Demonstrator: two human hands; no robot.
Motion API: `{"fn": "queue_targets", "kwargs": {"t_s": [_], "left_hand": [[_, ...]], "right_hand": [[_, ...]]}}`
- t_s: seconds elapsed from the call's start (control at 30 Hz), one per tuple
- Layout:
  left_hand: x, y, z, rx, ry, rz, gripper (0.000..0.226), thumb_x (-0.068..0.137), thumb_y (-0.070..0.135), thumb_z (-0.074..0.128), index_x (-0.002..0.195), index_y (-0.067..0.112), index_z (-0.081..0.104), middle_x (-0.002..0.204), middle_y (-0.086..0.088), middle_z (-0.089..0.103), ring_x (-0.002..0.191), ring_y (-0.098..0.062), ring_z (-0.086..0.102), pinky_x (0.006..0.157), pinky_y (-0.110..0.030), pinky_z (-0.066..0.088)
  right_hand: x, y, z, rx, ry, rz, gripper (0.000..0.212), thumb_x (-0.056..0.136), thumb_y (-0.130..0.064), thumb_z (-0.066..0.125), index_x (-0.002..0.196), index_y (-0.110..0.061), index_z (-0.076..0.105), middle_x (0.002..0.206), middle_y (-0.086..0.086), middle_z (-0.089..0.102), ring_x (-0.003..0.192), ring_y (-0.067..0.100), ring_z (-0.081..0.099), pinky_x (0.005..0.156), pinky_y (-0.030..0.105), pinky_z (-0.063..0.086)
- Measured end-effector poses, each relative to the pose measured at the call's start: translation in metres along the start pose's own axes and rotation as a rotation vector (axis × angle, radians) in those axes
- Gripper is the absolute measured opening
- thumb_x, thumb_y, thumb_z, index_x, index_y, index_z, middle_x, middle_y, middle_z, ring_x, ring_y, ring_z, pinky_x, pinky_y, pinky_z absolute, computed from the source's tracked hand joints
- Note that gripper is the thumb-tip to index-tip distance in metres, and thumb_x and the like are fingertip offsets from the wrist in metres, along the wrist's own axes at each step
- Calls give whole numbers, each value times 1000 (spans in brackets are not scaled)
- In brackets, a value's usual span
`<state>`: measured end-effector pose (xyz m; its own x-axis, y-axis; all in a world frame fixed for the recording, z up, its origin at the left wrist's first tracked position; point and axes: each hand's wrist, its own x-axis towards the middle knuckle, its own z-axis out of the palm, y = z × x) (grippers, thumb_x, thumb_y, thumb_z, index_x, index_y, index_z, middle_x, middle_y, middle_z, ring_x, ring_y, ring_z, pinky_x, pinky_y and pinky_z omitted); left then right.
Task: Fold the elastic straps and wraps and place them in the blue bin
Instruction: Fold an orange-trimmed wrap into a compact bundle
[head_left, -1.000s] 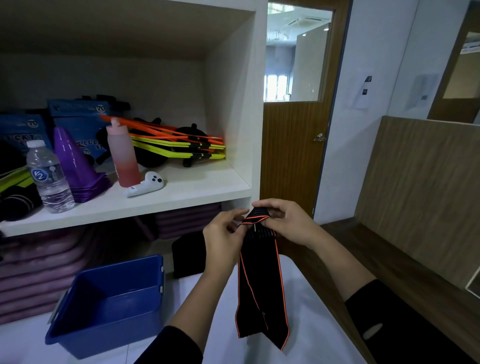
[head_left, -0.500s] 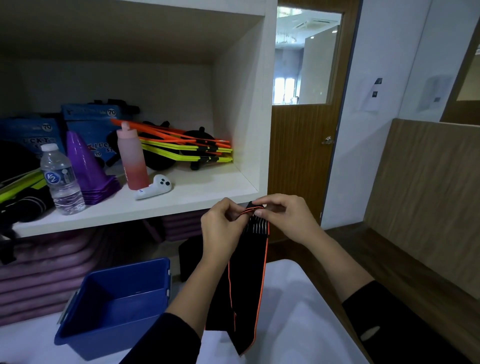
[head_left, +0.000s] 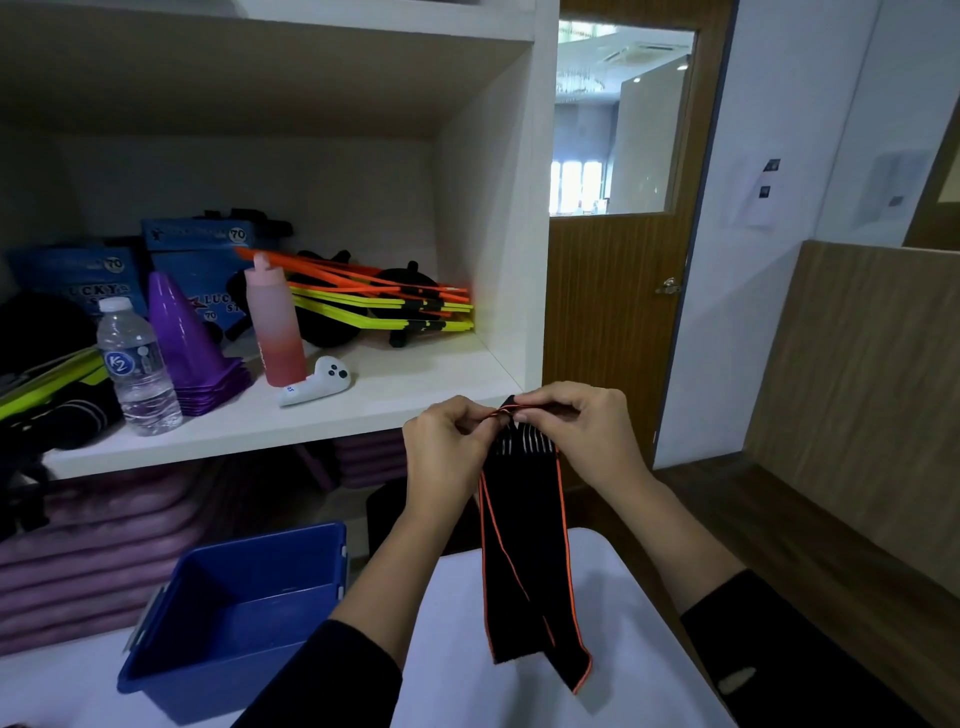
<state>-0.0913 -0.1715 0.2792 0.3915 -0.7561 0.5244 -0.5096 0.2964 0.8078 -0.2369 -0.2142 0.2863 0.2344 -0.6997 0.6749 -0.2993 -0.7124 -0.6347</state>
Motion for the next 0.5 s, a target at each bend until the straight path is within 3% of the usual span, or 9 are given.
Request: {"fn": "queue_targets", "kwargs": {"t_s": [0.17, 0.33, 0.5], "left_hand": [[3, 8, 5, 0, 67, 30, 12, 75, 21, 74, 68, 15, 67, 59, 7, 64, 58, -2, 59, 51, -11, 43], [5, 11, 6, -12, 114, 61, 16, 77, 19, 71, 67, 13, 60, 59, 2, 61, 57, -9, 57, 51, -15, 41], [5, 9, 1, -18, 101, 93, 17, 77, 21, 73, 69, 13, 60, 58, 0, 60, 58, -10, 55, 51, -13, 39]], "right_hand": [[1, 1, -1, -31, 75, -55, 14, 80, -12, 71, 94, -12, 72, 88, -2, 70, 83, 5, 65, 72, 10, 51], [-2, 1, 3, -56, 96, -116, 19, 84, -11, 66, 103, -9, 69, 98, 1, 68, 85, 3, 62, 74, 6, 50], [2, -3, 5, -10, 166, -127, 13, 80, -8, 71, 93, -8, 73, 87, 4, 71, 81, 9, 66, 71, 14, 54]]}}
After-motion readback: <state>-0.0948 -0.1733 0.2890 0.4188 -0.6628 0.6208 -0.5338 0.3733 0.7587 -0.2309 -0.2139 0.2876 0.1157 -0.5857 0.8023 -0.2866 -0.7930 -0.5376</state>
